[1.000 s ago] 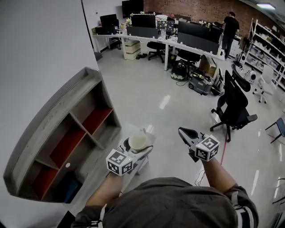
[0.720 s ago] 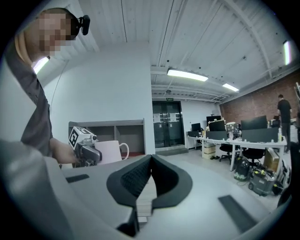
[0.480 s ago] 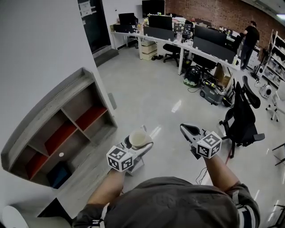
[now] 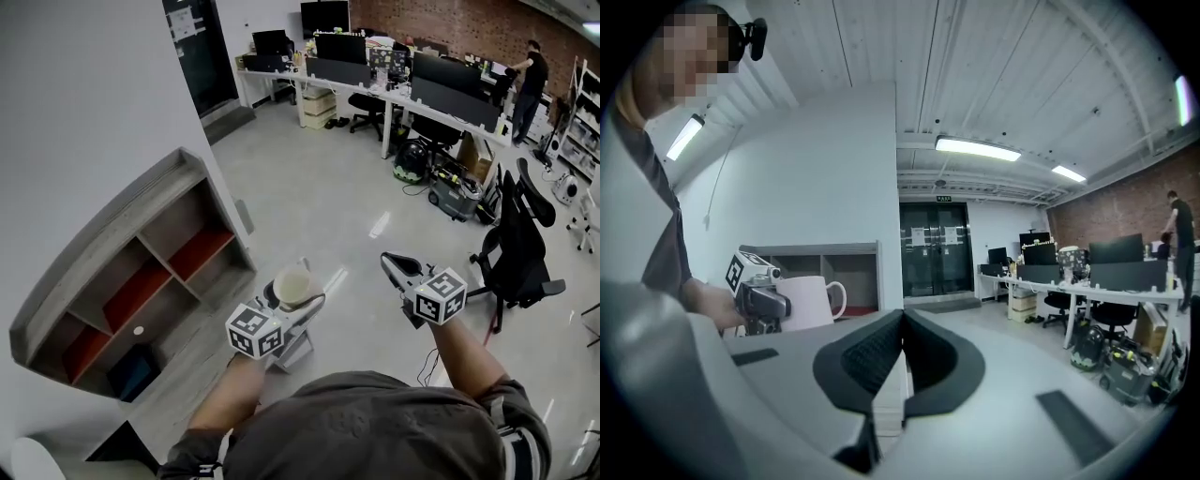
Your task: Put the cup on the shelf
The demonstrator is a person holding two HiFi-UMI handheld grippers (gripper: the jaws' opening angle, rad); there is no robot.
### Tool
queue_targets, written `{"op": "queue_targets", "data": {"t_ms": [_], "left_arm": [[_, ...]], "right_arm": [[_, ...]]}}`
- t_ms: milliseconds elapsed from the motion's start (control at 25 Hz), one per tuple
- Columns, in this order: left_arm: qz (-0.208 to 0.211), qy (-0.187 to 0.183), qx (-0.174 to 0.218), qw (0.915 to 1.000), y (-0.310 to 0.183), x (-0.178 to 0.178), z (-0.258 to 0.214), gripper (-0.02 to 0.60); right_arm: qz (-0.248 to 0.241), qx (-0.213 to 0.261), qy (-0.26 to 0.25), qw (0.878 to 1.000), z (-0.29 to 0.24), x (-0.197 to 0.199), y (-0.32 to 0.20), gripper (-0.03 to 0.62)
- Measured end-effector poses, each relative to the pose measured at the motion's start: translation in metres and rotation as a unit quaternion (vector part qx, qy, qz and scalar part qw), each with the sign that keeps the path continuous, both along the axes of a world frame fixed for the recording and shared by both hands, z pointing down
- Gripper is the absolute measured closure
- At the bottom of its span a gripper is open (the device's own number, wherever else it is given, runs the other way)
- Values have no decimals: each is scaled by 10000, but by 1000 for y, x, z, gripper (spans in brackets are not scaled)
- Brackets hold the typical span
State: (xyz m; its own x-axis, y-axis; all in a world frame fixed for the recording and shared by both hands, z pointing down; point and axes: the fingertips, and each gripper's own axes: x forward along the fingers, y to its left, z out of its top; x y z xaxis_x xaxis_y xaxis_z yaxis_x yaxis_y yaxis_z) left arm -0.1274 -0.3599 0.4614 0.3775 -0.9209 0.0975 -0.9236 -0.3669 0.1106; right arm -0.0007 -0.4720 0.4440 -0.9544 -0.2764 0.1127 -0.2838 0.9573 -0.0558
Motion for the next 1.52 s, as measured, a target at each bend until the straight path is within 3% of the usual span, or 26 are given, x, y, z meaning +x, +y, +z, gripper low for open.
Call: {"op": "queue_targets", "data": {"t_ms": [240,440,720,1000,1280,1520], "left_arm": [[-377,-4,151,9992,26,-52,-18,156],[-966,-95,272,9949,63,-110,-39,156],[-2120,-452,435,9752,150,-208,-88,156],[-3346,-740,322,9389,263,-302,-134,156],[-4519,-781,225,8883,418,-395,-170,156],[-5277,-1057,84,8428,518,-453,-207,156]], "right_arm": [[-287,114,-44,9995,-15,-52,13,602],[-781,230,-95,9966,-32,-115,34,603],[-1665,544,-342,9840,-81,-222,84,603],[-2649,884,-614,9583,-138,-344,165,603],[-3570,1055,-740,9252,-163,-457,301,602],[-4198,1195,-874,8954,-181,-518,401,602]]}}
